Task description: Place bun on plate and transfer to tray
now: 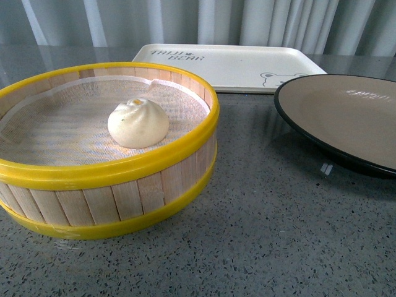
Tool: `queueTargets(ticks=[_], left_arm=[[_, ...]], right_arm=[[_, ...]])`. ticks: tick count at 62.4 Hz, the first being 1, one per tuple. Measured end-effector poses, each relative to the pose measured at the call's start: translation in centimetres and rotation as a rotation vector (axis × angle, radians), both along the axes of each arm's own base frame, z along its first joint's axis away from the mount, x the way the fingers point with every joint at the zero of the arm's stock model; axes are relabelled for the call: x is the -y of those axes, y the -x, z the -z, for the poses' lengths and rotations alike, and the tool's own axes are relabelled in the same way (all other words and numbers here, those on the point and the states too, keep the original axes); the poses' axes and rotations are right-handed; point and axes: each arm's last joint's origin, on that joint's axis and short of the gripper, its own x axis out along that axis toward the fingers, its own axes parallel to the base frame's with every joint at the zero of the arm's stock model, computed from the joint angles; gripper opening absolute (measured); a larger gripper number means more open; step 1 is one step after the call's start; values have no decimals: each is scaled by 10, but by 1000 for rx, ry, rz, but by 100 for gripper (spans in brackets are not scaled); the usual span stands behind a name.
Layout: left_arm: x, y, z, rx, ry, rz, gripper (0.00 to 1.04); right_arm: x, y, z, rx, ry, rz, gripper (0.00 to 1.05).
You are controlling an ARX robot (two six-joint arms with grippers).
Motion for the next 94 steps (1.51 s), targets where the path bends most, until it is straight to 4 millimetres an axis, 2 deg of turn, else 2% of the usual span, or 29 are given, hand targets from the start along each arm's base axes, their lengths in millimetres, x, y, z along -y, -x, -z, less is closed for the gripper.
queueTargets(ticks=[12,43,94], left_arm=[[13,1,16,-66,-80,38,98],[20,-11,56,-193,-175,38,98],[38,-12,74,-220,-179,48,98]], right_arm=[[0,0,0,0,0,0,96],[0,0,0,0,0,0,96],[0,0,0,0,0,0,96]])
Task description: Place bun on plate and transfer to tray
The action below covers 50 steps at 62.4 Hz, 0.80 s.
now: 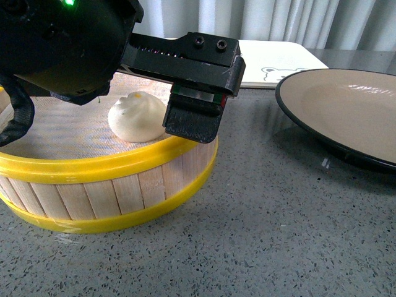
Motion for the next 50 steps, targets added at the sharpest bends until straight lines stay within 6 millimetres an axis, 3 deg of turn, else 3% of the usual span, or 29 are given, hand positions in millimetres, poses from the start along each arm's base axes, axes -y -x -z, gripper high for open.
queueTargets(ticks=[3,9,32,38,50], left_arm=[[0,0,0,2,-1,0,97],[1,0,1,-2,-2,2,82],[1,0,2,-4,-1,4,25],[1,0,2,-4,-1,5,6],[1,0,1,-7,2,4,4]], right_arm=[[0,0,0,0,0,0,96],[0,0,0,0,0,0,96],[0,0,0,0,0,0,96],[0,0,0,0,0,0,96],[0,0,0,0,0,0,96]])
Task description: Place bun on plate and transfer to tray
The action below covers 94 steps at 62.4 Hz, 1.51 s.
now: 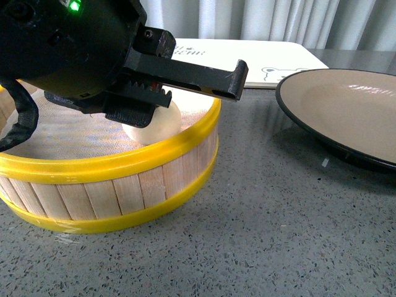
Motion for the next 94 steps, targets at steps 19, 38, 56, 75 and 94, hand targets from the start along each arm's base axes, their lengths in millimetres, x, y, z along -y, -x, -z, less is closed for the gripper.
queueTargets(ticks=[19,38,56,75,94], left_arm=[[-12,-3,-30,63,0,-25,4],[-9,-14,-88,171,31,-14,4],[81,-27,-132,256,125,177,4],[151,-20,-108,197,154,331,4],[177,-22,-76,131,125,355,4]], right_arm=[[0,0,0,0,0,0,96],[0,0,0,0,0,0,96],[0,0,0,0,0,0,96],[0,0,0,0,0,0,96],[0,0,0,0,0,0,96]])
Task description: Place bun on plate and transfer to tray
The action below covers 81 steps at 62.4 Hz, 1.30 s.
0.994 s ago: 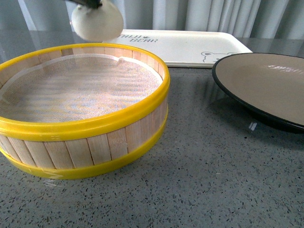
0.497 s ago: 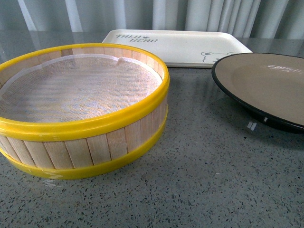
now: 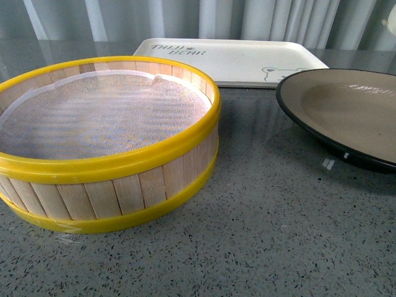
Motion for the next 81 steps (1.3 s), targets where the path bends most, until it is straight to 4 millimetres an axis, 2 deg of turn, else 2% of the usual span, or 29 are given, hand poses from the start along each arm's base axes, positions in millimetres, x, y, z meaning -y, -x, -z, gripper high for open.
queueTargets(ticks=[10,24,51,72,81], left_arm=[[22,8,25,-43,-31,40,4],[38,8,51,-67,-83,38,4],[33,-6,52,-36,-101,-51,4],[36,-3,58,-50,-123,-41,4],[36,-2,59,-58,-133,-39,24]], right_arm=[[0,0,0,0,0,0,96],[0,0,0,0,0,0,96],[0,0,0,0,0,0,96],[0,0,0,0,0,0,96],[0,0,0,0,0,0,96]])
